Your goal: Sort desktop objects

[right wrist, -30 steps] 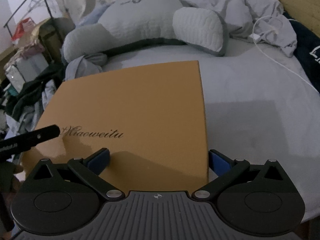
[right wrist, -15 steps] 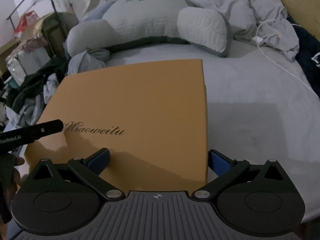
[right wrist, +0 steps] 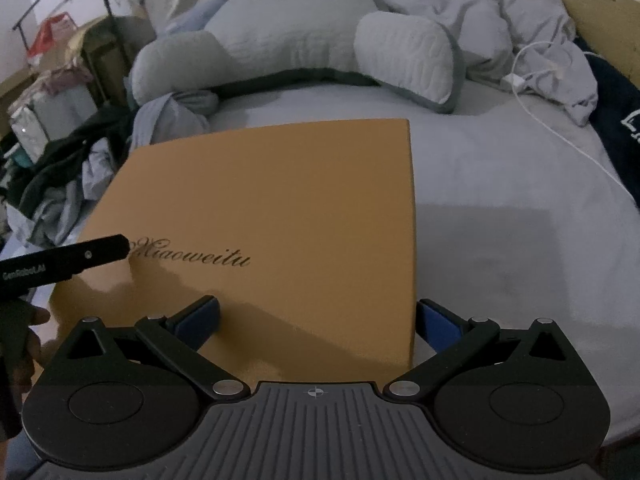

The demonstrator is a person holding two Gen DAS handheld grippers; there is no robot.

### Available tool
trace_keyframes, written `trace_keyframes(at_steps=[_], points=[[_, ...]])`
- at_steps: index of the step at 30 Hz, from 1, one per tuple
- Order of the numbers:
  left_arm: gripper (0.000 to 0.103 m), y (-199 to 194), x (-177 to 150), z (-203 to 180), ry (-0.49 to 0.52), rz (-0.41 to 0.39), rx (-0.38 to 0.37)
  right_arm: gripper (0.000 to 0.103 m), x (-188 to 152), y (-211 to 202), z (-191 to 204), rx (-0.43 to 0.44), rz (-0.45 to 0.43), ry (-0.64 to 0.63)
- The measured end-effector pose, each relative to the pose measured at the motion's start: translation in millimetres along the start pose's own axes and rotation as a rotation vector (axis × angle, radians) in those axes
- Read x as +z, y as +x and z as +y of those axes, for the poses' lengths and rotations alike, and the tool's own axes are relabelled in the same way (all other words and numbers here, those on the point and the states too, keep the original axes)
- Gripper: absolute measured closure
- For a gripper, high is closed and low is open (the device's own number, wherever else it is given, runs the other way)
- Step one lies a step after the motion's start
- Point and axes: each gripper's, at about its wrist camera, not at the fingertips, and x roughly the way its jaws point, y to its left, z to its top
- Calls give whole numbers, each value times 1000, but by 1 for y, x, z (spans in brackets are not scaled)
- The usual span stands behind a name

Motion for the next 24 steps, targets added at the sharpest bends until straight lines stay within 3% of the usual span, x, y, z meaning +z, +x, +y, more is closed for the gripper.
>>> trace_keyframes(at_steps=[15, 24], points=[[0, 11, -9, 6, -13, 51, 10, 0, -2, 9, 2, -10, -16, -56], [0, 10, -10, 3, -10, 52, 17, 0, -3, 15, -14, 49, -27, -16]])
